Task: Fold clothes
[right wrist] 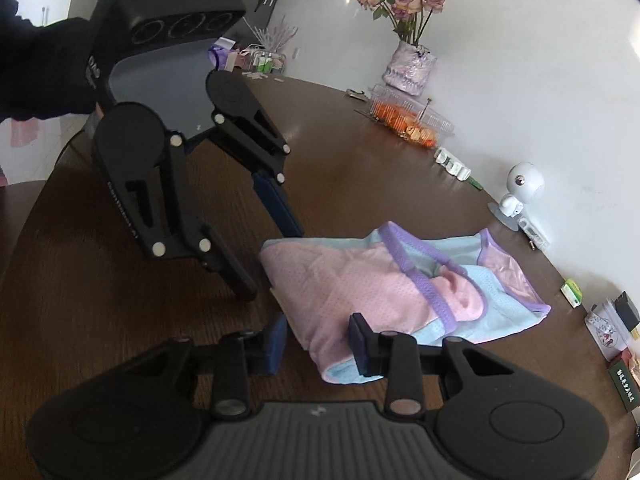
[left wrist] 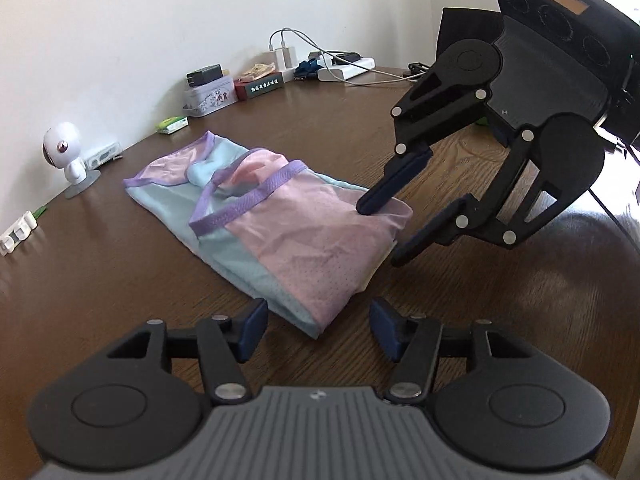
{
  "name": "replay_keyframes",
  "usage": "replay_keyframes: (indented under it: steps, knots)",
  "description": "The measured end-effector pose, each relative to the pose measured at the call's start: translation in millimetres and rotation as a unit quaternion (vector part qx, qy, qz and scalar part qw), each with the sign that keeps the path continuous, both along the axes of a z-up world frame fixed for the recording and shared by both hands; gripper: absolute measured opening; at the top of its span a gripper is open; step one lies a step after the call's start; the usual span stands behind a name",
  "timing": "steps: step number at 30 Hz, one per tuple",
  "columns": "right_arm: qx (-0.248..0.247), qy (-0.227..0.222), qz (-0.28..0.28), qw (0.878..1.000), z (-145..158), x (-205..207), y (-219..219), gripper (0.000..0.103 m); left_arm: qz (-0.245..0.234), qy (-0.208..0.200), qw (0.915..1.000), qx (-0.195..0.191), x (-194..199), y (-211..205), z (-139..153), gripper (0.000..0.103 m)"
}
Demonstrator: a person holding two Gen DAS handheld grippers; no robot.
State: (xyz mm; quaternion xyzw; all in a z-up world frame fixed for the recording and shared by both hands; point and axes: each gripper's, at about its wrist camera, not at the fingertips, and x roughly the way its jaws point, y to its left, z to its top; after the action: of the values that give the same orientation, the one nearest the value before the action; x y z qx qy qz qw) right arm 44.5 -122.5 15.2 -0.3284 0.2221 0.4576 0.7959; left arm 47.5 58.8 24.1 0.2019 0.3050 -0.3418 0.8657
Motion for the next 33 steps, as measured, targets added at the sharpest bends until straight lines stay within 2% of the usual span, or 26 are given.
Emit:
replay_keyframes:
  steps: [1, 3, 4, 6, 9, 13, 16, 20, 23, 28, 33]
  knots:
    - [-0.003, -0.009, -0.004, 1.0, -4.2, 0.3, 1.5, 0.032, -0.004, 0.008, 0.9999, -0.008, 3.2, 3.0, -0.3, 0.053]
    - [0.008, -0.021, -0.014, 1.0, -10.7, -2.8, -0.8, 0.022, -0.012, 0.022, 0.9994, -0.024, 9.6, 8.7, -0.7, 0.032]
    - [0.016, -0.013, -0.018, 1.0, -11.5, -0.5, -1.2, 0.019, -0.014, 0.025, 0.9992, -0.029, 13.1, 10.6, -0.9, 0.028]
    - [0.033, -0.001, -0.026, 0.999, -12.5, 4.1, -2.5, 0.014, -0.017, 0.03, 0.9987, -0.037, 20.0, 14.4, -1.3, 0.014]
    - [0.054, 0.01, -0.031, 0.998, -11.9, 1.9, -7.6, 0.009, -0.016, 0.044, 0.9977, -0.049, 24.8, 17.0, 0.7, 0.006]
    - [0.079, 0.027, -0.023, 0.996, -5.2, -17.2, -25.6, 0.008, -0.03, 0.071, 0.9956, -0.053, 4.2, 10.6, 8.6, 0.005]
    - [0.104, 0.052, -0.006, 0.993, 1.6, -44.4, -50.4, 0.008, -0.052, 0.088, 0.9933, -0.054, -30.3, 3.1, 17.9, 0.005]
    - [0.161, 0.099, 0.022, 0.982, 18.1, -79.2, -93.8, 0.008, -0.07, 0.104, 0.9894, -0.073, -80.8, -6.3, 37.1, 0.005]
    - [0.199, 0.111, 0.039, 0.973, 30.2, -92.2, -114.8, 0.007, -0.055, 0.096, 0.9903, -0.085, -100.1, -11.1, 50.4, 0.005]
    - [0.223, 0.103, 0.06, 0.968, 49.5, -81.8, -127.8, 0.007, -0.02, 0.067, 0.9929, -0.096, -95.3, -8.0, 66.7, 0.003]
    - [0.217, 0.108, 0.034, 0.97, 58.0, -38.1, -117.7, 0.007, 0.005, 0.034, 0.9959, -0.084, -62.2, -0.9, 72.7, 0.002]
